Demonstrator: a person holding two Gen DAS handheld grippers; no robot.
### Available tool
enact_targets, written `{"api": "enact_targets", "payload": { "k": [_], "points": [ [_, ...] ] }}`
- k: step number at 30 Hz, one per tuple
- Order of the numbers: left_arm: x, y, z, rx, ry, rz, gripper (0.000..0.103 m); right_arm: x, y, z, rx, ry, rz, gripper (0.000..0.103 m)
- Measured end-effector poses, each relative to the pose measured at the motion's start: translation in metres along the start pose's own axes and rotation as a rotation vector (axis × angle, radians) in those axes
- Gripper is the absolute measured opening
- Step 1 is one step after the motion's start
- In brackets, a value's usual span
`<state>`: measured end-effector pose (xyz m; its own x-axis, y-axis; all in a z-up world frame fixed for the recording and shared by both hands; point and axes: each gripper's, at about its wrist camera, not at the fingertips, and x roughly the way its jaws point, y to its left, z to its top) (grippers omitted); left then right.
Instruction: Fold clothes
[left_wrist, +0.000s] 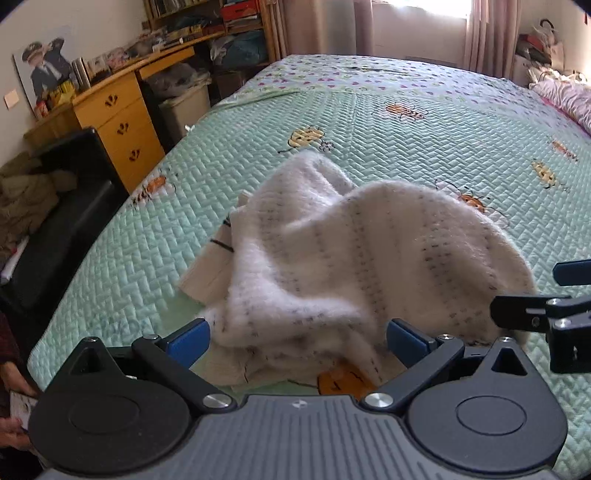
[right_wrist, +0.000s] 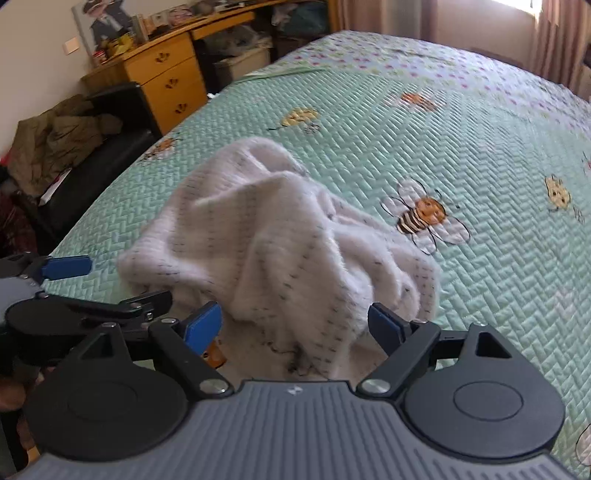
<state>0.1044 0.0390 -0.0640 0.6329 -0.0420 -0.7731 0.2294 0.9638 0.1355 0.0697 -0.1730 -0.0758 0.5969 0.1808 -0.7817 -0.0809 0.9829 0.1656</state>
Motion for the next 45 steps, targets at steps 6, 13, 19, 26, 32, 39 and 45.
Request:
{"api": "enact_targets", "payload": {
  "k": [6,13,19,26,32,39,45],
  "points": [
    [0.032,0.0,0.02,0.046,-0.013,0.044,0.102,0.033,-0.005,0.021,0.004,-0.01,-0.001,0.087],
    [0.13,-0.007,0.024,0.092,0.155,0.022,0.102,0.132,-0.012,0.034,0.03,0.131,-0.075,0.094],
    [0.153,-0.013,0.015,0.056,0.107,-0.072,0.072,0.146,-0.021,0.02,-0.04,0.046,-0.056,0.078],
    [0.102,-0.007,0.015,0.044,-0.042,-0.134,0.027,0.107,-0.012,0.032,-0.015,-0.064,0.034,0.024],
    [0.038,0.004,0.006,0.041,-0.167,-0.144,0.025,0.054,0.014,0.041,0.007,-0.194,0.146,0.021],
    [-0.039,-0.01,0.011,0.072,-0.314,-0.165,0.025,-0.036,0.039,0.056,-0.028,-0.384,0.219,0.021],
    [-0.066,-0.027,0.006,0.063,-0.352,-0.165,0.029,-0.088,0.036,0.055,-0.054,-0.482,0.22,0.021]
  ]
}}
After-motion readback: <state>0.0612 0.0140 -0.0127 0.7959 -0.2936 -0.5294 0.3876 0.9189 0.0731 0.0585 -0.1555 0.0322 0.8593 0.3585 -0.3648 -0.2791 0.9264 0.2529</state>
